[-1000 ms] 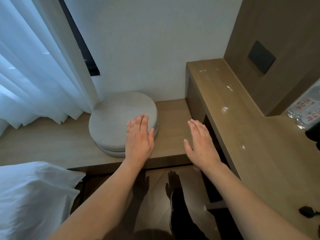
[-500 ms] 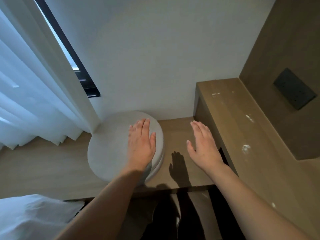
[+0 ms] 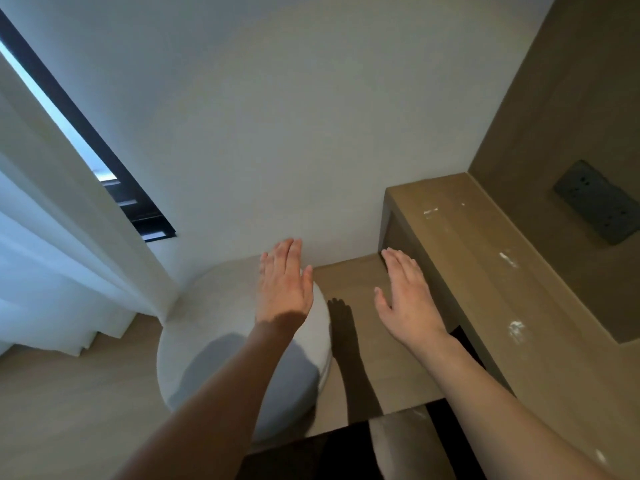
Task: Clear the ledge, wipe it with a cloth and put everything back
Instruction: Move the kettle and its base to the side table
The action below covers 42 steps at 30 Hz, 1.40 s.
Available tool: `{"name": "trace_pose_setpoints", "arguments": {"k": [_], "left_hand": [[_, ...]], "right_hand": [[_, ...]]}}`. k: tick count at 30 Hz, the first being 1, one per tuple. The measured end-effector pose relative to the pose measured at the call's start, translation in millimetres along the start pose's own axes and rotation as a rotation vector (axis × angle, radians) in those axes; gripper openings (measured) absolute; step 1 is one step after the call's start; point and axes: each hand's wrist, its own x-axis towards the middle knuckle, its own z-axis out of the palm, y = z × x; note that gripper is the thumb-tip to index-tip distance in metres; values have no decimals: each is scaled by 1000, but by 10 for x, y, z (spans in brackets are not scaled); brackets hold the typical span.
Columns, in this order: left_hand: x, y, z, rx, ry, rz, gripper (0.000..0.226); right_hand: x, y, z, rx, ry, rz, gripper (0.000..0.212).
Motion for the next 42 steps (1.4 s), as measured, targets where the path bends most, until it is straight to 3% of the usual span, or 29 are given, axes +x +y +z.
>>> {"name": "trace_pose_setpoints", "arguments": {"k": [8,12,22,27,31,42], "left_hand": [[275,68,103,-49,-79,42,56],[325,374,244,-53,-106,159,55],[127,2245,854,-173,-280,669,51],[-536,3340,1078,-300,-418,958,51],[-1025,3821,1216,-371,-495,1102,52],[-1364,4349,1521,-353,-536,1185,53]], "right_hand": [[138,137,-62,-2,28,68,67],[-9,364,-189,0,84,139,66],[-1349,1340,-810,51,348,606,69],[-2438,1638,-1054,21,537,891,69],[-2963,1798,-1110,-15,613,1034,69],[-3331,2263,-1161,25,647,1090,67]]}}
